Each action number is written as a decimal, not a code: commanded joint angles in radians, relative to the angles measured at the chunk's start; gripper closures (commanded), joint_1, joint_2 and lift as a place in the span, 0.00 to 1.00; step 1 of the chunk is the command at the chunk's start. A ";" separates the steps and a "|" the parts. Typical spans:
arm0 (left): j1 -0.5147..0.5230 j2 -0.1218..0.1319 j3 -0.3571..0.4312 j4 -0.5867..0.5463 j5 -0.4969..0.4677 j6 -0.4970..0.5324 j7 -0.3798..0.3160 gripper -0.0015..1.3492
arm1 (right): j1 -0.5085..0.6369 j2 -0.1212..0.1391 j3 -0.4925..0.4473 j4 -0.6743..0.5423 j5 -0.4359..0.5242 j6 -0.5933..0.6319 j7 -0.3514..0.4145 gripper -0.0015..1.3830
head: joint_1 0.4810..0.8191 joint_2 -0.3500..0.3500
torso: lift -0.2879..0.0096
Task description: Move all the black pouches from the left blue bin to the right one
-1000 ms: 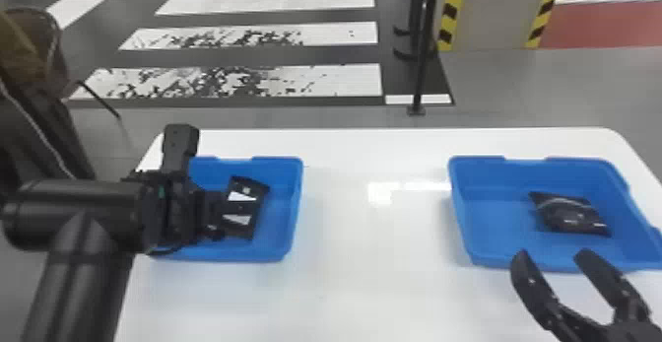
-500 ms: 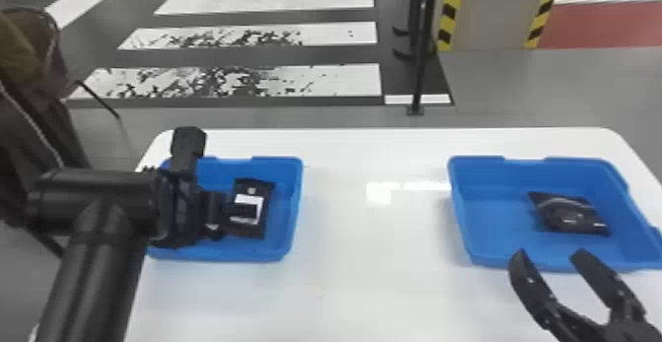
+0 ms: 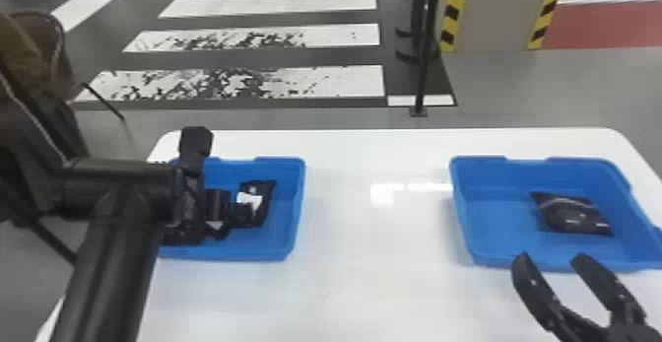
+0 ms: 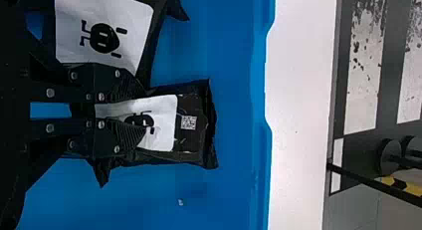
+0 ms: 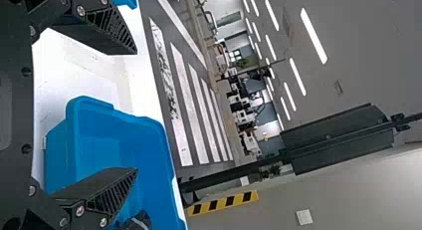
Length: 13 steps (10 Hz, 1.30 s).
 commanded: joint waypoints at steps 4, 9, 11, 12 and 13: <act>0.126 0.016 -0.006 -0.252 0.036 -0.029 -0.044 0.83 | 0.001 -0.002 0.000 -0.008 -0.013 0.008 0.008 0.15 | 0.63 0.66 | 0.50; 0.386 0.036 -0.014 -0.696 0.204 -0.046 -0.070 0.83 | -0.089 -0.038 0.080 -0.025 -0.129 0.162 0.083 0.15 | 0.63 0.61 | 0.50; 0.465 0.036 -0.058 -0.809 0.304 -0.080 -0.083 0.83 | -0.148 -0.057 0.132 -0.008 -0.195 0.199 0.093 0.15 | 0.63 0.59 | 0.50; 0.482 0.034 -0.087 -0.833 0.342 -0.093 -0.088 0.83 | -0.183 -0.068 0.152 0.009 -0.213 0.207 0.096 0.15 | 0.63 0.56 | 0.50; 0.492 0.034 -0.117 -0.843 0.368 -0.093 -0.093 0.83 | -0.215 -0.078 0.167 0.031 -0.232 0.214 0.096 0.15 | 0.63 0.53 | 0.50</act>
